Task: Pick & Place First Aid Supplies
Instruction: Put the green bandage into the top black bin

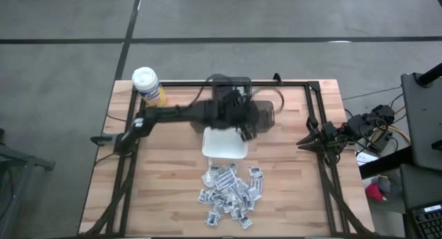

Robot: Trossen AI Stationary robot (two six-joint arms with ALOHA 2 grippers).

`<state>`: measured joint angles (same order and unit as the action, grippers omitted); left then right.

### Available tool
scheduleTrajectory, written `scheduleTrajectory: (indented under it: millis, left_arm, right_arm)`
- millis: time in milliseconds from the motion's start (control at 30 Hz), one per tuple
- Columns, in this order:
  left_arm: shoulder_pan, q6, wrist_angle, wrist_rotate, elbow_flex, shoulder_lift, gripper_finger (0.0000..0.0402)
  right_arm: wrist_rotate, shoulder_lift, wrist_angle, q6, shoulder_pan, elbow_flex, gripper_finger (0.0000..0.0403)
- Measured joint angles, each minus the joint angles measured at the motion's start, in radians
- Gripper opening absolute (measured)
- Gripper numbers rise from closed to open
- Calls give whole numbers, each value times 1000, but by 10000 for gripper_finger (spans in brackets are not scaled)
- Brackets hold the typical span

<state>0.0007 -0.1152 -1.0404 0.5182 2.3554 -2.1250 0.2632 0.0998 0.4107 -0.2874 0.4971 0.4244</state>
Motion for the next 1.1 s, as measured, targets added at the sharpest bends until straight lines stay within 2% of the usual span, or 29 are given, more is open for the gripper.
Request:
scheduleTrajectory:
  millis: [333, 500, 667, 833, 1100]
  left_arm:
    - [236, 272, 0, -16, -3, 0, 0]
    - [358, 352, 3, -149, -4, -1, 0]
    - [455, 411, 49, -234, -30, -2, 0]
    - [507, 442, 115, -328, -115, -2, 0]
    - [515, 493, 187, -348, -290, -3, 0]
  right_arm:
    - [0, 0, 0, 0, 0, 0, 59]
    - [0, 0, 0, 0, 0, 0, 59]
    - [0, 0, 0, 33, 0, 0, 59]
    - [0, 0, 0, 131, 0, 0, 59]
    - [1, 0, 0, 166, 0, 0, 59]
